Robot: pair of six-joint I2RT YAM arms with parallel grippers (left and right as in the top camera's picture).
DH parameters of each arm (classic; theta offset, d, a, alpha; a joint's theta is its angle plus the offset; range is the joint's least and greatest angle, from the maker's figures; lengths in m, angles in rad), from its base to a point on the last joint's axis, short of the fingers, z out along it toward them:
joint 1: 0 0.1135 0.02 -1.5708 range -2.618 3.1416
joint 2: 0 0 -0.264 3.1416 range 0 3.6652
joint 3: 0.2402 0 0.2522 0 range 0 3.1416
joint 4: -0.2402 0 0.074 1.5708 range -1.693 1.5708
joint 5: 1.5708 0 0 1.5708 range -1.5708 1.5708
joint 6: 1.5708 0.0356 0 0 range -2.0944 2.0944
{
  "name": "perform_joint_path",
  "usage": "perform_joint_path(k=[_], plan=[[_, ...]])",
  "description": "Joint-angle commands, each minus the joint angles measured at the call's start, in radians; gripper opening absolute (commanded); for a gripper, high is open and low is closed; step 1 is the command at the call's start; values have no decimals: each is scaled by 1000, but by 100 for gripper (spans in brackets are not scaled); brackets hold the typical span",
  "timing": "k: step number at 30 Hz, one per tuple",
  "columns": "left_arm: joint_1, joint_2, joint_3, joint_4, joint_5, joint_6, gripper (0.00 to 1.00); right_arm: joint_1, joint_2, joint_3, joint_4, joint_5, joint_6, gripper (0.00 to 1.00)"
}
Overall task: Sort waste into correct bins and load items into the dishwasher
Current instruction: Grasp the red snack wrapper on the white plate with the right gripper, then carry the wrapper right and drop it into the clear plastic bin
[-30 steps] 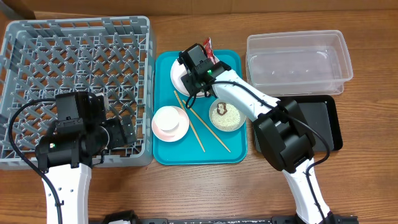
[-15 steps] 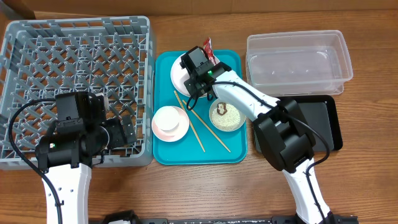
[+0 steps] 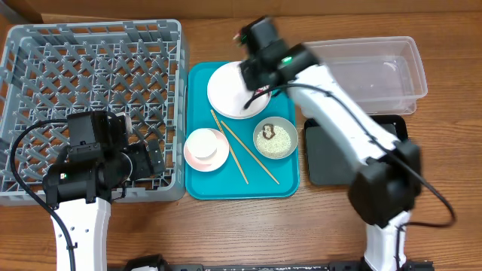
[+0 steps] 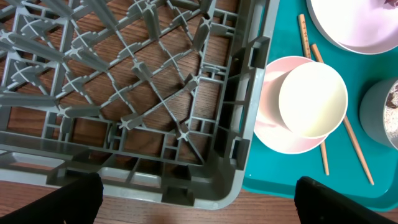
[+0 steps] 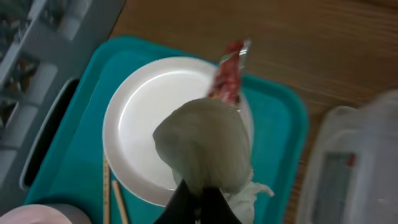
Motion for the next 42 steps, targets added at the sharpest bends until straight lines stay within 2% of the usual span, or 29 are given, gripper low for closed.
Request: perform_joint_path(k=[1, 6, 9, 11, 13, 16, 22, 30, 35, 42], plan=[[6, -1, 25, 4, 18, 12, 100, -86, -19, 16, -46, 11, 109, 4], [6, -1, 25, 10, 18, 12, 100, -216, -18, 16, -80, 8, 202, 4], [6, -1, 25, 11, 18, 12, 100, -272, -17, 16, -89, -24, 202, 9], [6, -1, 25, 11, 18, 12, 100, -297, -17, 16, -103, -74, 202, 21], [6, -1, 25, 11, 18, 12, 100, -317, -17, 16, -114, -138, 202, 29], [6, -1, 25, 12, 18, 12, 100, -323, -17, 16, -100, -233, 202, 64], [6, -1, 25, 12, 18, 12, 100, -291, -16, 16, -32, -343, 202, 63], [6, -1, 25, 11, 18, 12, 100, -124, 37, 14, 69, -57, 182, 65], [6, -1, 25, 11, 18, 12, 100, -51, 108, 14, 126, -41, 126, 65], [6, -1, 25, 10, 18, 12, 100, -8, 215, 14, 175, 12, 127, 57]])
